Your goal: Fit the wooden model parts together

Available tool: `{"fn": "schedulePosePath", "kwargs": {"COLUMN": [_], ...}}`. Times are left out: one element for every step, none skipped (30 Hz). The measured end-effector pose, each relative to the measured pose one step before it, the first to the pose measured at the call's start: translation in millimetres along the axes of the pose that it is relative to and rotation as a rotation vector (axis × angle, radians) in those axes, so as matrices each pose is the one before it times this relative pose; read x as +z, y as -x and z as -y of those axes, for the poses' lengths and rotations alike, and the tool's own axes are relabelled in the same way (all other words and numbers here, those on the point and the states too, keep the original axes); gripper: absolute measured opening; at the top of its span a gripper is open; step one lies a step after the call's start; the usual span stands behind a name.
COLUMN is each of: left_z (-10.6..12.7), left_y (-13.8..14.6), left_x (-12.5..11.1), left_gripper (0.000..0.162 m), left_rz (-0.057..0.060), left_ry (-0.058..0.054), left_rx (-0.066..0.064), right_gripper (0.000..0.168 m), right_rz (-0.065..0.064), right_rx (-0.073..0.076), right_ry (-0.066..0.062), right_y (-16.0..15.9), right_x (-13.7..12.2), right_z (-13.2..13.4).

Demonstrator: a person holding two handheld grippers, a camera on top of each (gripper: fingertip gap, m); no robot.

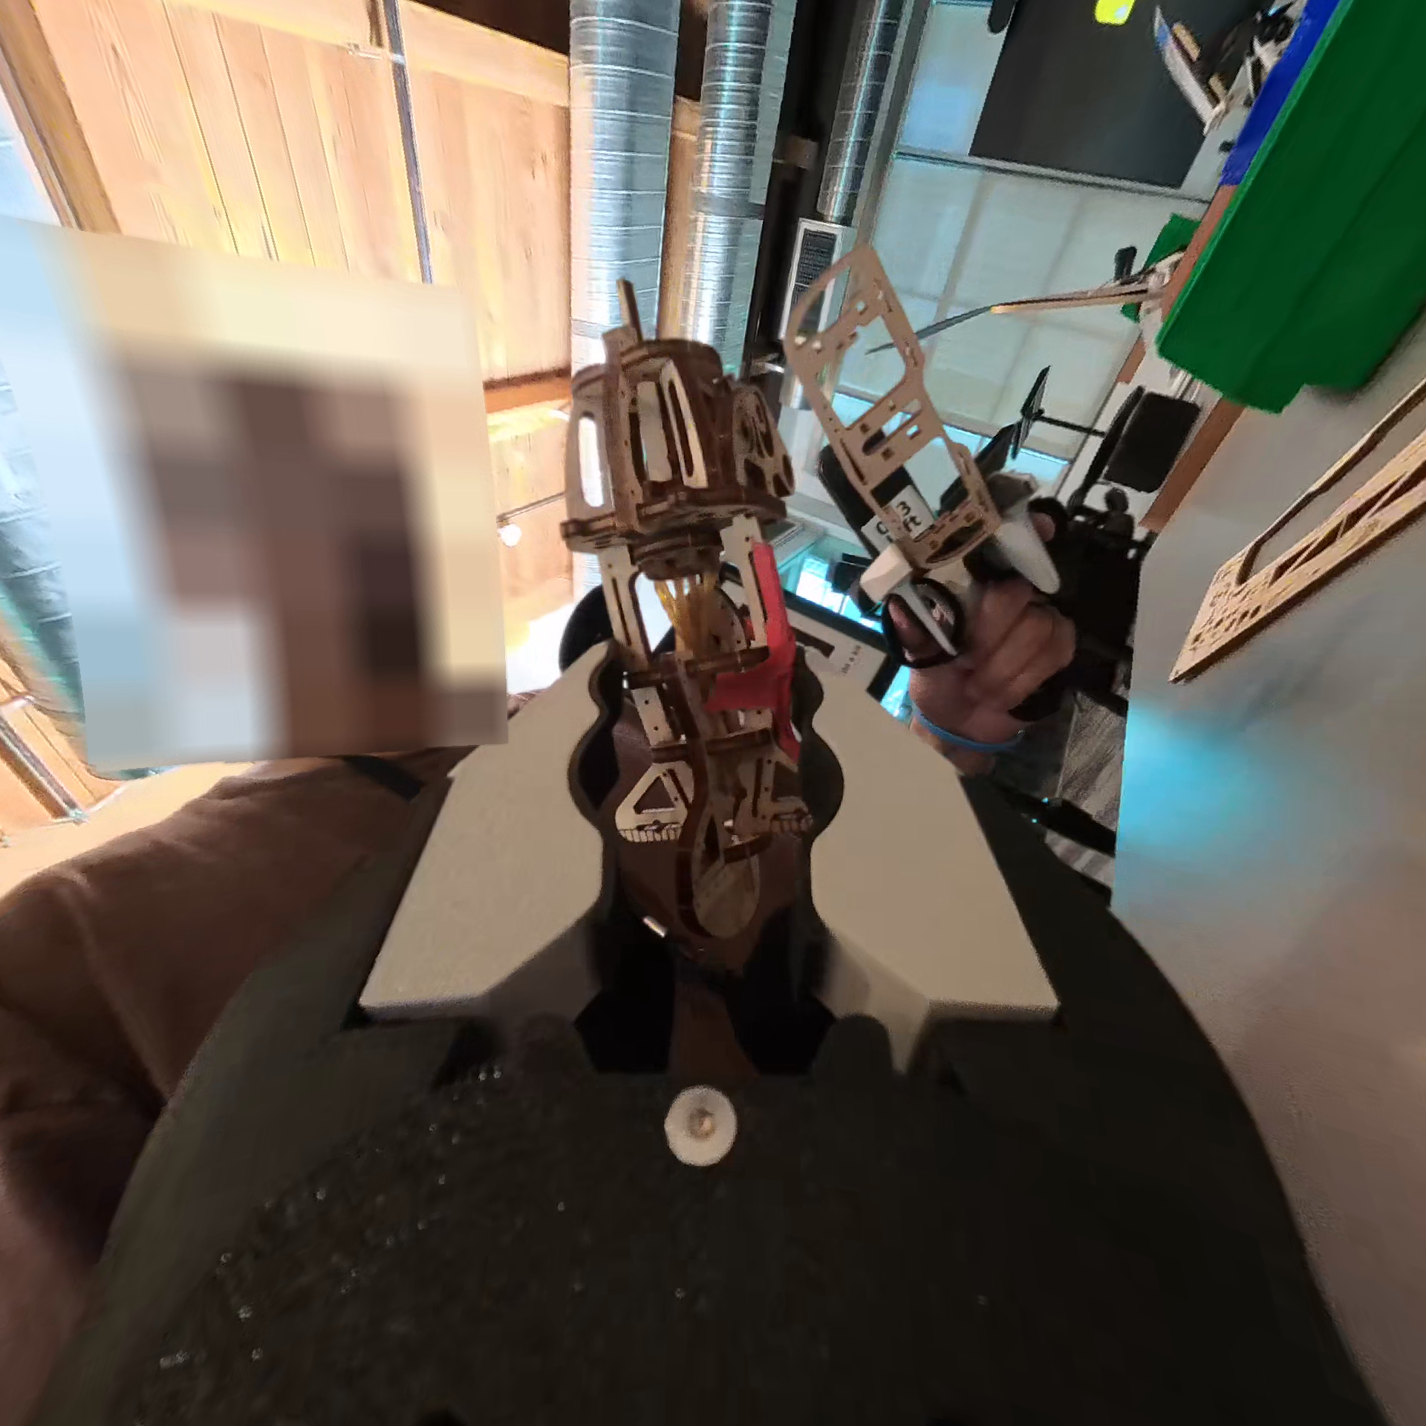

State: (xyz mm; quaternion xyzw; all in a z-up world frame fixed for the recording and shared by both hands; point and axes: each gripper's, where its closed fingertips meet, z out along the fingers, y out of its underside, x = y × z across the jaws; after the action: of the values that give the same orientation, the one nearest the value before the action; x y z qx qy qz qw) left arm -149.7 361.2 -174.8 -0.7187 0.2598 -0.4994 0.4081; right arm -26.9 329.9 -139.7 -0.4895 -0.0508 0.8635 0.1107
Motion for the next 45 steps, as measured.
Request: {"fn": "schedulePosePath", "kwargs": {"left_z": [-0.58, -0.54, -0.34, -0.20, -0.06, -0.25, -0.40, -0.50, -0.44, -0.66, -0.96, -1.20, -1.17, -1.33, -1.70, -1.90, -2.03, -2.07, -1.95, -2.05, -2.43, -2.72, -3.17, -3.13, -3.04, -3.06, -2.34, -1.32, -0.62, -0.07, -0.26, -0.66, -1.15, -1.05, -0.73, -0.22, -0.22, -0.42, -0.76, -1.00, -1.85, -2.74, -3.03, -3.01, -2.35], "left_y": [-1.71, -1.05, -0.50, -0.46, -0.51, -0.14, -0.26, -0.12, -0.16, -0.43, -0.65, -0.63, -0.27, 0.19, 0.29, 0.79, 0.94, 0.45, 0.34, 0.38, 0.32, 0.68, 1.10, 1.76, 1.34, 0.66, 0.11, -0.78, -1.69, -1.44, -0.52, -0.24, 0.56, 1.20, 0.80, 0.87, 1.26, 0.81, 0.16, -0.46, -1.83, -2.63, -2.88, -3.74, -4.36], "left_x": [0.52, 0.55, 0.44, 0.41, 0.29, 0.31, 0.37, 0.41, 0.21, 0.19, 0.19, 0.29, 0.36, 0.53, 0.96, 1.25, 1.52, 1.75, 1.80, 1.59, 1.63, 1.49, 1.54, 1.19, 1.13, 0.78, 0.41, 0.20, 0.01, 0.07, 0.08, -0.06, -0.33, -0.68, -1.12, -1.41, -1.62, -1.70, -1.69, -1.39, -0.79, -0.22, 0.39, 0.77, 1.34], "left_gripper": [0.044, 0.044, 0.044, 0.044, 0.044, 0.044, 0.044, 0.044, 0.044, 0.044, 0.044, 0.044, 0.044, 0.044, 0.044, 0.044, 0.044, 0.044, 0.044, 0.044, 0.044, 0.044, 0.044, 0.043, 0.043, 0.043, 0.043, 0.044, 0.044, 0.044, 0.044, 0.044, 0.044, 0.044, 0.044, 0.044, 0.044, 0.044, 0.044, 0.045, 0.044, 0.045, 0.044, 0.044, 0.044], "left_rz": [-0.0086, -0.0043, 0.0003, -0.0016, -0.0022, -0.0006, -0.0013, -0.0003, 0.0008, -0.0004, -0.0020, -0.0022, 0.0005, 0.0018, 0.0026, 0.0045, 0.0050, 0.0027, 0.0035, 0.0053, 0.0074, 0.0096, 0.0127, 0.0170, 0.0150, 0.0117, 0.0090, 0.0031, -0.0042, -0.0064, -0.0041, -0.0031, 0.0012, 0.0035, 0.0001, 0.0001, 0.0031, 0.0012, -0.0013, -0.0018, -0.0059, -0.0073, -0.0040, -0.0077, -0.0107], "left_ry": [0.0043, 0.0041, 0.0016, 0.0015, 0.0010, 0.0011, 0.0032, 0.0039, 0.0036, 0.0048, 0.0064, 0.0069, 0.0057, 0.0075, 0.0101, 0.0113, 0.0126, 0.0133, 0.0116, 0.0127, 0.0144, 0.0145, 0.0167, 0.0160, 0.0145, 0.0147, 0.0115, 0.0067, 0.0040, 0.0040, 0.0065, 0.0103, 0.0136, 0.0131, 0.0104, 0.0079, 0.0068, 0.0068, 0.0066, 0.0076, 0.0143, 0.0243, 0.0315, 0.0376, 0.0396], "left_rx": [0.0016, 0.0023, 0.0032, 0.0014, -0.0001, 0.0005, 0.0009, 0.0014, 0.0028, 0.0028, 0.0028, 0.0026, 0.0028, 0.0035, 0.0047, 0.0057, 0.0055, 0.0049, 0.0055, 0.0072, 0.0087, 0.0079, 0.0058, 0.0060, 0.0078, 0.0085, 0.0091, 0.0087, 0.0059, 0.0014, 0.0002, 0.0037, 0.0075, 0.0090, 0.0086, 0.0075, 0.0064, 0.0049, 0.0048, 0.0076, 0.0123, 0.0195, 0.0279, 0.0335, 0.0363], "right_gripper": [0.042, 0.042, 0.042, 0.042, 0.042, 0.042, 0.042, 0.042, 0.042, 0.042, 0.041, 0.041, 0.041, 0.042, 0.041, 0.040, 0.038, 0.041, 0.041, 0.041, 0.041, 0.042, 0.042, 0.042, 0.042, 0.042, 0.042, 0.042, 0.042, 0.042, 0.042, 0.042, 0.042, 0.042, 0.042, 0.042, 0.042, 0.042, 0.043, 0.043, 0.044, 0.048, 0.050, 0.051, 0.054], "right_rz": [0.0037, 0.0066, 0.0139, 0.0193, 0.0176, 0.0006, -0.0299, -0.0633, -0.0769, -0.0842, -0.1129, -0.1502, -0.1649, -0.1480, -0.1150, -0.0869, -0.0652, -0.0558, -0.0520, -0.0466, -0.0342, -0.0303, -0.0352, -0.0193, 0.0077, 0.0073, 0.0037, 0.0121, 0.0078, 0.0030, 0.0145, 0.0204, 0.0128, 0.0114, 0.0141, 0.0101, 0.0108, 0.0121, 0.0091, 0.0026, -0.0071, -0.0157, -0.0187, -0.0220, -0.0326], "right_rx": [0.0109, 0.0054, 0.0074, 0.0091, 0.0091, 0.0094, 0.0058, -0.0029, -0.0094, -0.0138, -0.0229, -0.0385, -0.0503, -0.0546, -0.0582, -0.0644, -0.0663, -0.0637, -0.0620, -0.0652, -0.0706, -0.0632, -0.0439, -0.0233, -0.0086, -0.0023, -0.0036, -0.0057, -0.0065, -0.0124, -0.0227, -0.0294, -0.0351, -0.0365, -0.0307, -0.0181, -0.0090, -0.0033, -0.0013, -0.0026, -0.0032, 0.0024, 0.0049, 0.0100, 0.0158], "right_ry": [-0.0008, -0.0009, -0.0032, -0.0090, -0.0107, -0.0027, 0.0123, 0.0285, 0.0463, 0.0585, 0.0737, 0.0921, 0.1013, 0.1005, 0.0907, 0.0729, 0.0582, 0.0433, 0.0301, 0.0297, 0.0318, 0.0277, 0.0199, 0.0073, -0.0005, -0.0047, -0.0054, 0.0019, 0.0091, 0.0123, 0.0134, 0.0144, 0.0146, 0.0126, 0.0101, 0.0064, 0.0061, 0.0047, 0.0040, 0.0001, -0.0040, -0.0155, -0.0322, -0.0428, -0.0541], "right_y": [-1.08, 0.18, 1.41, 2.46, 2.27, 0.02, -4.04, -8.21, -8.87, -8.17, -10.39, -14.51, -16.50, -14.61, -10.51, -6.66, -3.60, -3.14, -3.31, -3.19, -1.80, -1.93, -4.01, -2.83, 0.45, 0.08, -0.30, 1.31, 0.75, 0.00, 1.89, 2.68, 1.23, 0.71, 0.88, -0.13, -0.45, -0.20, -0.42, -0.57, -1.40, -1.87, -1.49, -1.22, -1.86], "right_x": [0.69, 0.51, 0.19, -0.14, -0.48, -0.46, -0.66, -0.77, -0.86, -1.26, -2.33, -3.98, -5.37, -5.34, -4.35, -2.97, -1.52, -0.16, 1.28, 2.85, 4.33, 5.18, 5.12, 4.90, 4.39, 3.43, 2.62, 2.10, 1.86, 1.72, 2.08, 2.43, 2.50, 2.21, 1.29, 0.23, 0.00, -0.08, -0.35, -0.29, -0.68, -1.57, -3.31, -5.26, -7.45], "right_z": [-1.21, -0.97, -0.19, 0.79, 1.16, 0.16, -1.90, -3.93, -5.91, -6.58, -7.53, -8.98, -9.31, -9.07, -7.75, -5.27, -2.84, -0.38, 1.34, 0.95, -0.29, -0.75, -0.54, 0.03, 0.21, 0.07, -0.45, -1.64, -2.47, -2.77, -2.79, -2.46, -1.68, -1.13, -0.17, 0.55, 0.36, 0.06, -0.02, -0.02, 0.02, 1.17, 3.20, 4.31, 5.78]}}
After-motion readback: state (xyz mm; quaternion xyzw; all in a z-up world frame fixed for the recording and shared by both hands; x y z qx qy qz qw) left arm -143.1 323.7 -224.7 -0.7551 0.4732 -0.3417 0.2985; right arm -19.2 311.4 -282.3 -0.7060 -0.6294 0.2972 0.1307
